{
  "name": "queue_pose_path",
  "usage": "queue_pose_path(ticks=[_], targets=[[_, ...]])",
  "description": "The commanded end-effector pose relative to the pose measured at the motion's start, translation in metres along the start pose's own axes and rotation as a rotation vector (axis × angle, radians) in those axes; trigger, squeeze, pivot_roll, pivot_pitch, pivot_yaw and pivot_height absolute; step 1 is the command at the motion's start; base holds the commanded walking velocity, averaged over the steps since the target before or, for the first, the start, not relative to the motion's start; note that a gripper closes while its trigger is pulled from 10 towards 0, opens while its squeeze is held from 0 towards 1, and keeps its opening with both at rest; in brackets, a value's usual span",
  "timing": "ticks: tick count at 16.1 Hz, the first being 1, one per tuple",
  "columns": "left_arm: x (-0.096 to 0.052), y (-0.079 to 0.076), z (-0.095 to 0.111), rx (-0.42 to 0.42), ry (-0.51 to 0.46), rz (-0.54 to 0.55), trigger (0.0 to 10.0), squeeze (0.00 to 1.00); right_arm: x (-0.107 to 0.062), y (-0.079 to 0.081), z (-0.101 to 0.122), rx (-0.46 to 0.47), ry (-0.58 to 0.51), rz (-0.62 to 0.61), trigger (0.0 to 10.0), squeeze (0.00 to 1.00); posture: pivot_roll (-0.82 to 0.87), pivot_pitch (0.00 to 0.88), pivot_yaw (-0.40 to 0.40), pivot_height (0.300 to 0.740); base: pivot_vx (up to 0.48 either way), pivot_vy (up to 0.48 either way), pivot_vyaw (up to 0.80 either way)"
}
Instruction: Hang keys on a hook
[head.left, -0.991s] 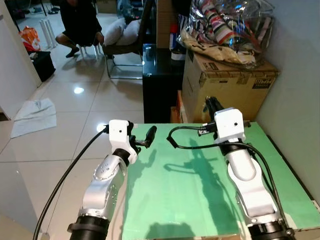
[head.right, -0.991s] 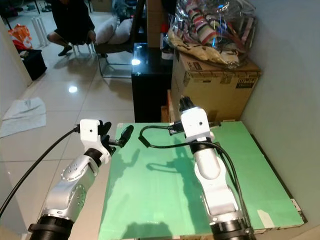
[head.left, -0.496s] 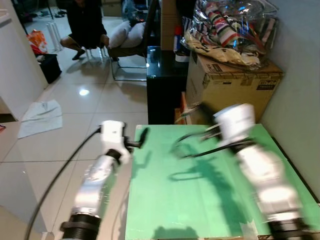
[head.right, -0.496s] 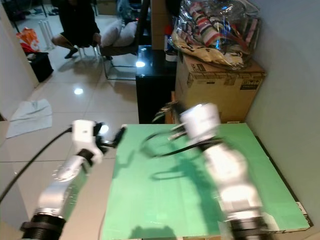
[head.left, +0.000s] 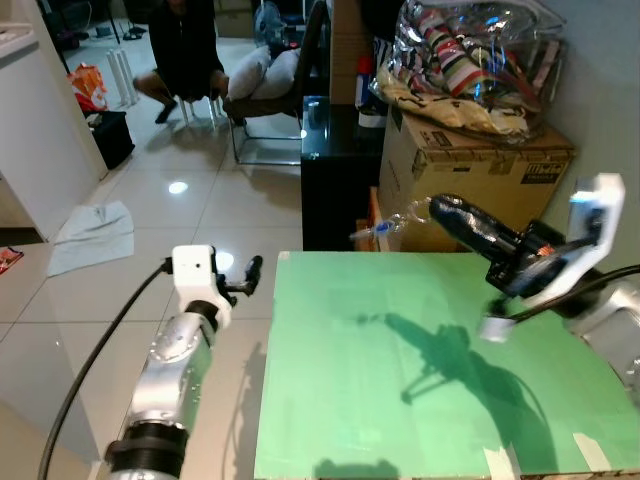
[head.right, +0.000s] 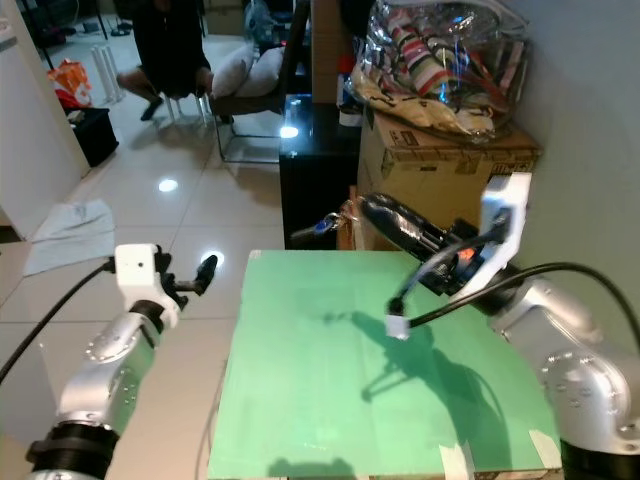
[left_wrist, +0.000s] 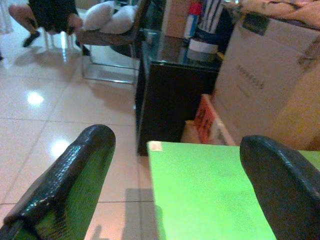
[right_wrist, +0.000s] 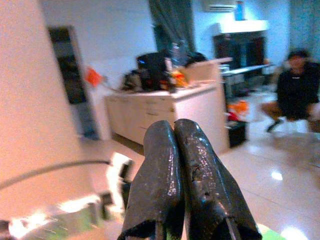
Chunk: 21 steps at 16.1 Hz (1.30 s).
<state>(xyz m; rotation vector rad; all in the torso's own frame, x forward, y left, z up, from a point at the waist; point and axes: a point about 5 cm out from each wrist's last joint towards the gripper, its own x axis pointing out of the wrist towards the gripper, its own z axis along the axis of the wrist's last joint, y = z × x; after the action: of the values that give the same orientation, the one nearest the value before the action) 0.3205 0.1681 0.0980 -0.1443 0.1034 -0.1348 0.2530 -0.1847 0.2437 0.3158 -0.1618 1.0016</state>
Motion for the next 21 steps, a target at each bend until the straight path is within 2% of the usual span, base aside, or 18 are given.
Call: queue_pose_path(ticks=[1, 6, 12, 13, 14, 15, 16, 18, 20, 21], targets=[[-0.002, -0.004, 0.002, 0.026, -0.02, -0.021, 10.0, 0.0, 0.003, 0.007, 0.008, 0.008, -0.013, 0.051, 0.0, 0.0, -0.13, 0.0, 0.046, 0.732, 0.0, 0.0, 0.0], [-0.006, -0.012, 0.002, 0.041, -0.031, -0.049, 10.0, 0.0, 0.014, 0.02, 0.015, 0.098, -0.043, 0.153, 0.0, 0.0, -0.11, 0.0, 0.036, 0.732, 0.0, 0.0, 0.0], [-0.008, -0.012, 0.002, 0.04, -0.03, -0.048, 10.0, 0.0, 0.017, 0.02, 0.021, 0.128, -0.068, 0.153, 0.0, 0.0, -0.11, 0.0, 0.034, 0.732, 0.0, 0.0, 0.0], [-0.008, -0.014, 0.002, 0.046, -0.032, -0.053, 10.0, 0.0, 0.021, 0.005, 0.014, 0.091, -0.041, 0.016, 0.0, 0.0, -0.11, 0.0, 0.032, 0.732, 0.0, 0.0, 0.0], [-0.007, -0.016, 0.002, 0.041, -0.038, -0.066, 10.0, 0.0, 0.025, -0.014, 0.001, 0.006, 0.024, -0.177, 0.0, 0.0, -0.11, 0.0, 0.03, 0.732, 0.0, 0.0, 0.0], [-0.007, -0.016, 0.002, 0.041, -0.038, -0.066, 10.0, 0.0, 0.025, -0.014, 0.001, 0.006, 0.024, -0.177, 0.0, 0.0, -0.11, 0.0, 0.03, 0.732, 0.0, 0.0, 0.0], [-0.007, -0.018, 0.003, 0.046, -0.043, -0.07, 10.0, 0.0, 0.027, -0.027, -0.018, -0.116, 0.113, -0.323, 0.0, 0.0, -0.11, 0.0, 0.025, 0.732, 0.0, 0.0, 0.0], [-0.007, -0.024, 0.005, 0.064, -0.054, -0.086, 10.0, 0.0, 0.033, -0.034, -0.042, -0.179, 0.129, -0.478, 0.0, 0.0, -0.1, 0.0, 0.022, 0.732, 0.0, 0.0, 0.0], [-0.007, -0.029, 0.006, 0.075, -0.06, -0.099, 10.0, 0.0, 0.035, -0.04, -0.059, -0.305, 0.141, -0.649, 0.0, 0.0, -0.1, 0.0, 0.015, 0.732, 0.0, 0.0, 0.0], [-0.006, -0.033, 0.008, 0.071, -0.067, -0.102, 10.0, 0.0, 0.031, -0.043, -0.071, -0.379, 0.139, -0.774, 0.0, 0.0, -0.09, 0.0, 0.009, 0.732, 0.0, 0.0, 0.0]])
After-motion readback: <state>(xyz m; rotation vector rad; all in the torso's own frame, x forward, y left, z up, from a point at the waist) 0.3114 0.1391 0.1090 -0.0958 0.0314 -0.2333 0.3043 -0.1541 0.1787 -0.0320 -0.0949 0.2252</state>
